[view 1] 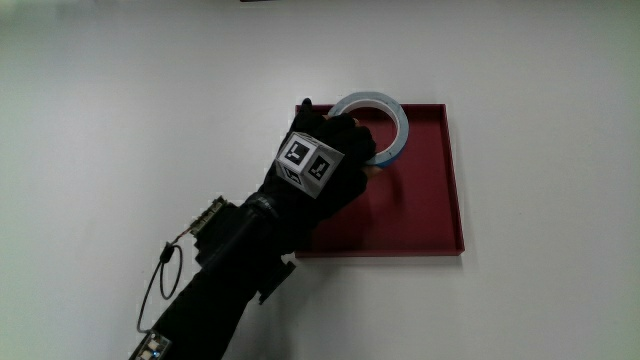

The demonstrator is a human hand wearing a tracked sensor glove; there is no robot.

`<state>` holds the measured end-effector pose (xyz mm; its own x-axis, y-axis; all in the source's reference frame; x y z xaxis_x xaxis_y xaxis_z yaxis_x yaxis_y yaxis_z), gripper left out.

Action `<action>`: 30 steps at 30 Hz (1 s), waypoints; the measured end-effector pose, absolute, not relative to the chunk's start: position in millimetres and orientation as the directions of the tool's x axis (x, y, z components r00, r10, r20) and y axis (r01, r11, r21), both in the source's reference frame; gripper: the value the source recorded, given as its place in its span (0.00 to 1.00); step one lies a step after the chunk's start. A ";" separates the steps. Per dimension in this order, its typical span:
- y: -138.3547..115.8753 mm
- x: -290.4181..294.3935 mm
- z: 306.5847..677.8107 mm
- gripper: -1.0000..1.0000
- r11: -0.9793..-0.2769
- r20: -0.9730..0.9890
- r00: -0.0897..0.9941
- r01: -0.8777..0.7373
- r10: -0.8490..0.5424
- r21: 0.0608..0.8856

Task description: Place blue tape

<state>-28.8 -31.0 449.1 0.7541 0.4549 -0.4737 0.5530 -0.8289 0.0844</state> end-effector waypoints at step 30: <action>-22.4 3.8 526.7 0.46 -0.794 -0.420 0.814 0.537 0.400 0.284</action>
